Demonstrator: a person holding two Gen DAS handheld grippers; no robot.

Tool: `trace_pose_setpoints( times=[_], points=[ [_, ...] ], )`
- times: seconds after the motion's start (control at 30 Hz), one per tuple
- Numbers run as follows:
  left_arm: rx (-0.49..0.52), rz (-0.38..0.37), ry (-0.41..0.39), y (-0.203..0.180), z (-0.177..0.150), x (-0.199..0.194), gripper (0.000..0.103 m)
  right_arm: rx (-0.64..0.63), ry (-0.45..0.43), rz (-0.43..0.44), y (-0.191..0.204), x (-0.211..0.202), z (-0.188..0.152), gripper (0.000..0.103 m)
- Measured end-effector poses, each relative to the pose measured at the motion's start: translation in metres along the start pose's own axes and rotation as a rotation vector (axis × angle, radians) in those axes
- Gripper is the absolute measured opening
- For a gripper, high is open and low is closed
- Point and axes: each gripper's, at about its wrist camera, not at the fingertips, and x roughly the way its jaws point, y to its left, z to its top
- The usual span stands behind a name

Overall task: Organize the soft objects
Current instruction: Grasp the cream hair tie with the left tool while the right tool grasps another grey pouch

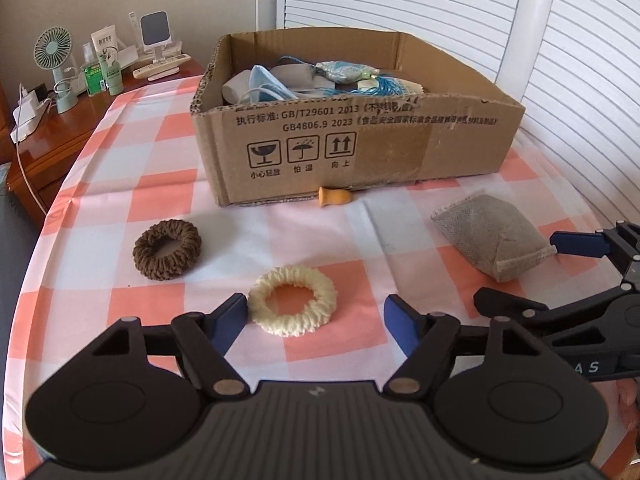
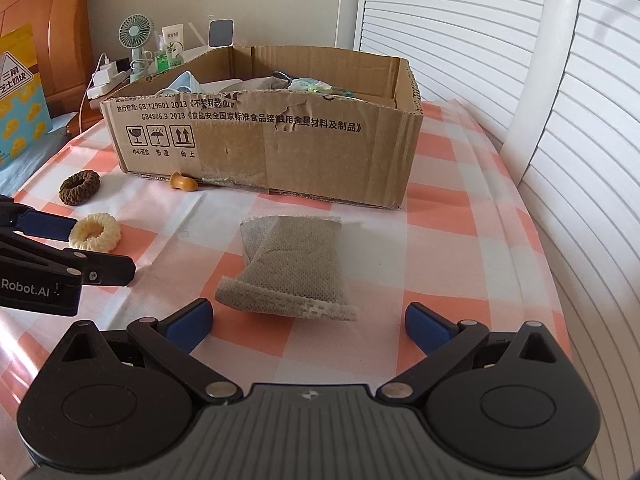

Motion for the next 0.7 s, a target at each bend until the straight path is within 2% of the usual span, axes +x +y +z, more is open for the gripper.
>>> trace_pose_setpoints(
  times=[0.03,0.1,0.27,0.6,0.7],
  points=[
    [0.003,0.001,-0.004,-0.001,0.000,0.001,0.071,-0.002,-0.001,0.002,0.000,0.000,0.000,0.103],
    [0.007,0.006,-0.012,-0.002,0.001,0.001,0.061,-0.007,-0.001,0.005,0.000,0.001,0.001,0.103],
    [0.019,0.020,-0.029,0.000,0.000,-0.001,0.053,-0.026,0.007,0.017,0.001,0.007,0.008,0.103],
    [0.027,0.012,-0.045,0.001,-0.001,-0.001,0.051,-0.057,0.015,0.049,0.006,0.023,0.025,0.103],
    [0.030,0.008,-0.047,0.002,-0.002,-0.001,0.051,-0.065,0.012,0.059,0.006,0.025,0.028,0.100]
  ],
)
